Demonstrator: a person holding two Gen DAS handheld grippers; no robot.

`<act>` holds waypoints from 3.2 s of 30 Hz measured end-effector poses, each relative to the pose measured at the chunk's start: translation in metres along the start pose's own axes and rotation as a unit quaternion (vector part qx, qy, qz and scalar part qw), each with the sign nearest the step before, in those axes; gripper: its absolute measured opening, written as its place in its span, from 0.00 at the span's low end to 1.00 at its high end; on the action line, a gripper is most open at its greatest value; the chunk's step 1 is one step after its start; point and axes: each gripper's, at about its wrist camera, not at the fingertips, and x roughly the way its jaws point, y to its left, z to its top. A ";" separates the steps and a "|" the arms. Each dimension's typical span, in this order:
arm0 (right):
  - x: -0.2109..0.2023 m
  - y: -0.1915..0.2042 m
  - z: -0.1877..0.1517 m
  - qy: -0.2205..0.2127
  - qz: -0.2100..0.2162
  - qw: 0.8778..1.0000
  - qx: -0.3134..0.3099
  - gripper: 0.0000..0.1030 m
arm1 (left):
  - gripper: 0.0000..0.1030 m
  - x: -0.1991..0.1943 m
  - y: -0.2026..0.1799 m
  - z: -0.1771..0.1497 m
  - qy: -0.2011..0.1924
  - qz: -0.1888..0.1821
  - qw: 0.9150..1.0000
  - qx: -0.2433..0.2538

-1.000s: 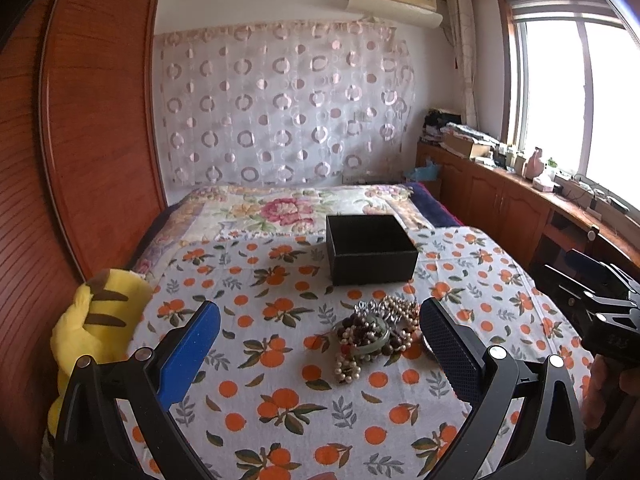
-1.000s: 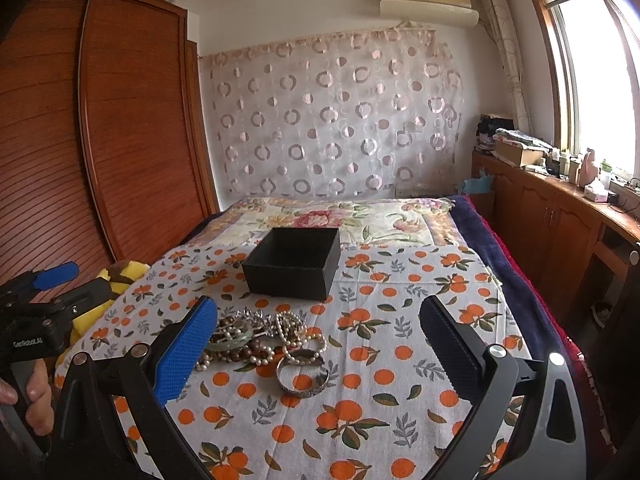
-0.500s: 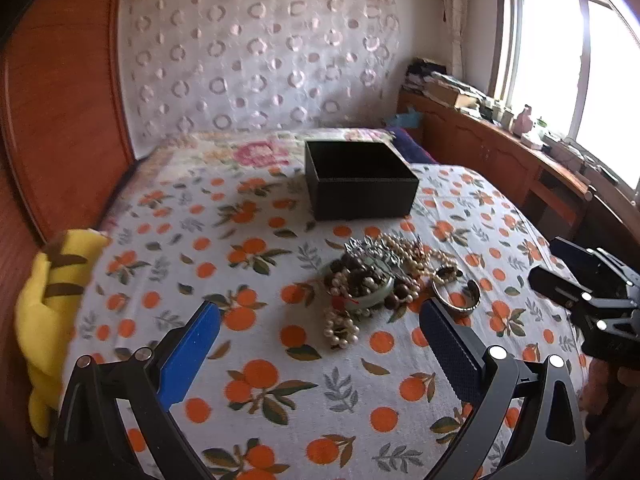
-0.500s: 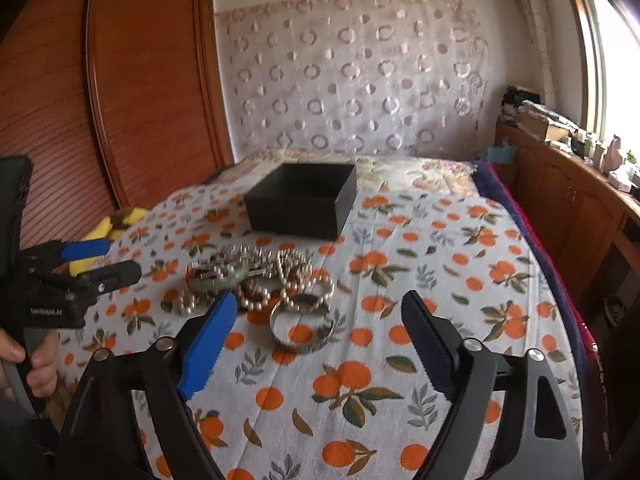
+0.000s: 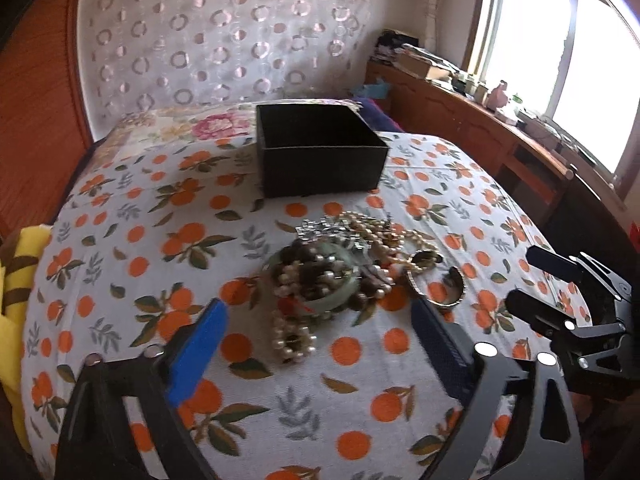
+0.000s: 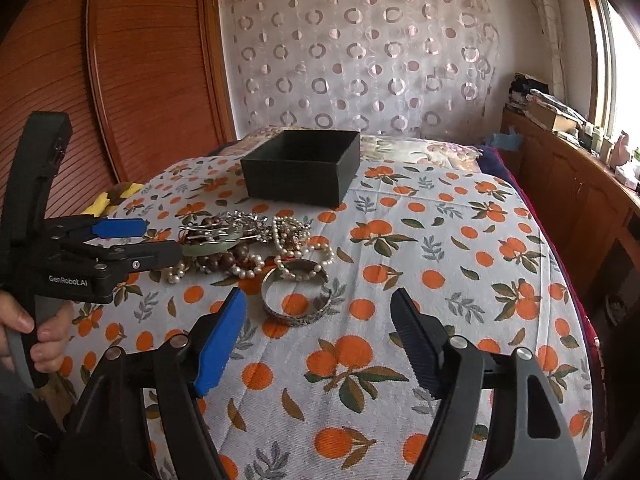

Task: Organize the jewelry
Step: 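Reach the left tool into the pile and grasp the silver hair comb, then grasp the silver bangle with the right tool while the left tool holds the comb, then lower the comb into the black box with the left tool while the right tool drops the bangle in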

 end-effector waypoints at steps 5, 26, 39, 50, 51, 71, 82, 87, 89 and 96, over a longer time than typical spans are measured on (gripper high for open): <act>-0.002 -0.005 0.000 -0.001 -0.001 1.000 0.006 0.74 | 0.75 0.001 -0.011 0.005 0.001 0.006 1.000 0.016; -0.005 -0.012 -0.001 -0.005 -0.002 1.000 0.017 0.74 | 0.28 0.009 -0.022 0.009 0.013 -0.031 0.999 0.007; -0.005 -0.012 0.000 -0.004 -0.002 1.000 0.015 0.74 | 0.21 0.023 -0.007 0.024 0.024 -0.052 0.996 -0.069; -0.002 -0.009 0.002 0.000 -0.001 1.000 0.011 0.74 | 0.01 -0.011 -0.004 0.023 -0.021 -0.038 0.998 -0.053; -0.002 -0.007 0.002 0.001 -0.001 1.000 0.010 0.74 | 0.01 -0.013 -0.005 0.024 -0.026 -0.032 0.998 -0.046; 0.061 0.029 0.019 0.104 0.110 0.984 -0.095 0.33 | 0.01 -0.051 0.000 0.026 -0.089 0.002 0.996 -0.021; 0.064 0.034 0.012 0.143 0.099 0.976 -0.133 0.05 | 0.01 -0.050 0.006 0.020 -0.089 -0.002 0.996 -0.030; 0.045 0.032 0.020 0.131 0.138 0.976 -0.108 0.05 | 0.01 -0.053 0.004 0.021 -0.096 -0.001 0.995 -0.030; 0.037 0.032 0.025 0.121 0.139 0.977 -0.108 0.05 | 0.01 -0.056 0.004 0.024 -0.098 -0.001 0.995 -0.030; 0.022 0.027 0.041 0.090 0.122 0.982 -0.113 0.05 | 0.01 -0.060 0.000 0.032 -0.109 -0.001 0.994 -0.025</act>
